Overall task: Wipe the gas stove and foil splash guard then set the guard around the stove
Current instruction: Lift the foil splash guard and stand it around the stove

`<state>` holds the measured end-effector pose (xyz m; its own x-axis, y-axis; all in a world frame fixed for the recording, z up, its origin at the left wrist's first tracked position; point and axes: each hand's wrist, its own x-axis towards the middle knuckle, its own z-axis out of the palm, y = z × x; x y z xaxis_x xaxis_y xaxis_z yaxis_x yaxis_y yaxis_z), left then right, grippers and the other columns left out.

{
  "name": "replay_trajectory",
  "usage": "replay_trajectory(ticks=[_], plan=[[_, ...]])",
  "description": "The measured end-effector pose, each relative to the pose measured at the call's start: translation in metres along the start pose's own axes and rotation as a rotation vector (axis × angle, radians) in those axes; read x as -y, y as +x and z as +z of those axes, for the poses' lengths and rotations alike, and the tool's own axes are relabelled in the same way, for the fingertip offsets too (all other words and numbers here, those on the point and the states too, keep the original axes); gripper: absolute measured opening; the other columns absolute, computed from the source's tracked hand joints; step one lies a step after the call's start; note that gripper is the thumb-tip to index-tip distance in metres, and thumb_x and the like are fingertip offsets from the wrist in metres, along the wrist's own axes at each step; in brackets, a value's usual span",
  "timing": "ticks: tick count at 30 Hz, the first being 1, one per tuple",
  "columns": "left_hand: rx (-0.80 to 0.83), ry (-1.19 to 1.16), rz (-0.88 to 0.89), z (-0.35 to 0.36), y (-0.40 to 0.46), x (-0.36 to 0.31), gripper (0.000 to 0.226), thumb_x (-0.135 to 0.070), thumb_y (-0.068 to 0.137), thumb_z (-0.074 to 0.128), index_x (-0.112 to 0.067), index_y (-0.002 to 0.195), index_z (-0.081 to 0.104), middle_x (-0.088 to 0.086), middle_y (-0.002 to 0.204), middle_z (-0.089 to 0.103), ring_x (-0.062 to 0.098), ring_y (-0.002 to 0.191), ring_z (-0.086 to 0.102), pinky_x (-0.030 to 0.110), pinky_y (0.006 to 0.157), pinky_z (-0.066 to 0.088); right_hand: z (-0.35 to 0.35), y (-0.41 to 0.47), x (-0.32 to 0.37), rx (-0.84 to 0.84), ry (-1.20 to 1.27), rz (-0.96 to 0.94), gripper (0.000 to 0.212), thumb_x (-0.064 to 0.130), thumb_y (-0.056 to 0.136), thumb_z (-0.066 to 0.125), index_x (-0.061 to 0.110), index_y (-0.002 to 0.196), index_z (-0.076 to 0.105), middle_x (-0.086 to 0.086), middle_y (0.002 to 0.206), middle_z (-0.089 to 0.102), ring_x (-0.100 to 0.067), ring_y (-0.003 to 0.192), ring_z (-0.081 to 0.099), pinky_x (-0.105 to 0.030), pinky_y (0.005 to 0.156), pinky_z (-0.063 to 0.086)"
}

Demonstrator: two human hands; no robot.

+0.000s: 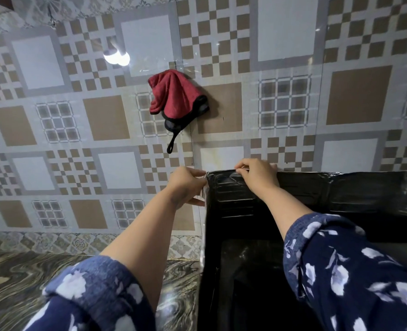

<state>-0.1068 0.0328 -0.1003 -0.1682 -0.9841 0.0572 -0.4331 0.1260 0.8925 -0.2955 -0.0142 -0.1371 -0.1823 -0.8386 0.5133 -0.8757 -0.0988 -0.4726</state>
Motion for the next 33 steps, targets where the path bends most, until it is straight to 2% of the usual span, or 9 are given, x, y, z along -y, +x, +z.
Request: replay_trajectory(ticks=[3,7,12,18,20,22,25,30,33], plan=[[0.1,0.045,-0.033,-0.001,-0.003,0.0,0.051,-0.011,0.092,0.054,-0.022,0.14,0.042,0.004,0.081,0.065,0.009,0.051,0.065,0.022,0.042,0.052,-0.001,0.003,0.0,0.004,0.015,0.02,0.02,0.025,0.097,0.051,0.029,0.098,0.07,0.0,0.109,0.07,-0.026,0.106,0.054,-0.037,0.09,0.028],[0.13,0.01,-0.02,0.001,-0.005,-0.004,0.052,-0.006,0.093,0.05,-0.02,0.142,0.038,0.0,0.063,0.061,0.006,0.036,0.058,0.019,0.039,0.05,-0.002,0.006,-0.003,0.002,0.014,0.054,0.02,0.025,0.096,0.051,0.029,0.095,0.071,0.002,0.108,0.07,-0.027,0.109,0.051,-0.034,0.081,0.02],[0.123,-0.125,-0.042,0.009,0.001,-0.003,0.051,-0.002,0.093,0.048,-0.015,0.142,0.04,0.005,0.077,0.065,0.008,0.041,0.063,0.02,0.042,0.053,-0.005,0.009,-0.005,0.0,0.006,0.051,0.017,0.025,0.095,0.054,0.026,0.095,0.071,0.002,0.104,0.07,-0.027,0.106,0.053,-0.035,0.082,0.023],[0.058,-0.278,-0.084,0.018,0.002,0.001,0.052,0.001,0.095,0.042,-0.016,0.144,0.034,0.01,0.082,0.063,0.008,0.036,0.06,0.018,0.038,0.049,0.0,0.005,-0.002,-0.034,0.027,0.027,0.016,0.021,0.095,0.054,0.021,0.1,0.069,-0.002,0.109,0.07,-0.028,0.106,0.056,-0.04,0.1,0.03],[0.047,-0.279,-0.078,0.019,0.003,0.0,0.053,0.001,0.095,0.043,-0.015,0.145,0.033,0.014,0.097,0.066,0.008,0.035,0.06,0.018,0.037,0.049,-0.002,0.005,-0.001,-0.017,0.023,0.028,0.015,0.021,0.094,0.054,0.02,0.099,0.069,-0.003,0.107,0.07,-0.027,0.105,0.057,-0.041,0.102,0.03],[0.047,-0.242,-0.062,0.018,0.003,0.001,0.051,-0.004,0.096,0.043,-0.015,0.145,0.033,0.011,0.095,0.066,0.007,0.036,0.06,0.019,0.038,0.05,-0.001,0.004,-0.001,-0.017,0.029,0.014,0.015,0.019,0.094,0.055,0.02,0.098,0.069,-0.003,0.106,0.07,-0.026,0.104,0.059,-0.043,0.103,0.033],[0.057,-0.138,-0.018,0.014,0.001,0.001,0.044,-0.015,0.099,0.043,-0.018,0.143,0.037,0.002,0.071,0.06,0.005,0.037,0.061,0.02,0.036,0.048,0.0,0.0,-0.003,-0.047,0.045,-0.028,0.016,0.015,0.092,0.058,0.019,0.1,0.072,-0.004,0.108,0.069,-0.026,0.102,0.06,-0.044,0.099,0.044],[0.115,0.082,-0.004,0.002,-0.003,-0.001,0.043,-0.028,0.098,0.044,-0.025,0.141,0.041,0.003,0.086,0.066,0.014,0.061,0.065,0.024,0.042,0.053,-0.001,-0.005,0.002,-0.048,0.048,-0.087,0.019,0.017,0.09,0.061,0.027,0.102,0.073,0.003,0.111,0.07,-0.02,0.106,0.06,-0.037,0.094,0.047],[0.097,0.22,0.035,-0.004,-0.009,-0.004,0.044,-0.029,0.097,0.047,-0.027,0.14,0.042,-0.004,0.077,0.061,0.008,0.056,0.06,0.019,0.039,0.05,-0.001,-0.007,0.007,-0.019,0.071,-0.061,0.019,0.019,0.091,0.06,0.029,0.099,0.074,0.005,0.11,0.071,-0.019,0.105,0.061,-0.033,0.09,0.048]])
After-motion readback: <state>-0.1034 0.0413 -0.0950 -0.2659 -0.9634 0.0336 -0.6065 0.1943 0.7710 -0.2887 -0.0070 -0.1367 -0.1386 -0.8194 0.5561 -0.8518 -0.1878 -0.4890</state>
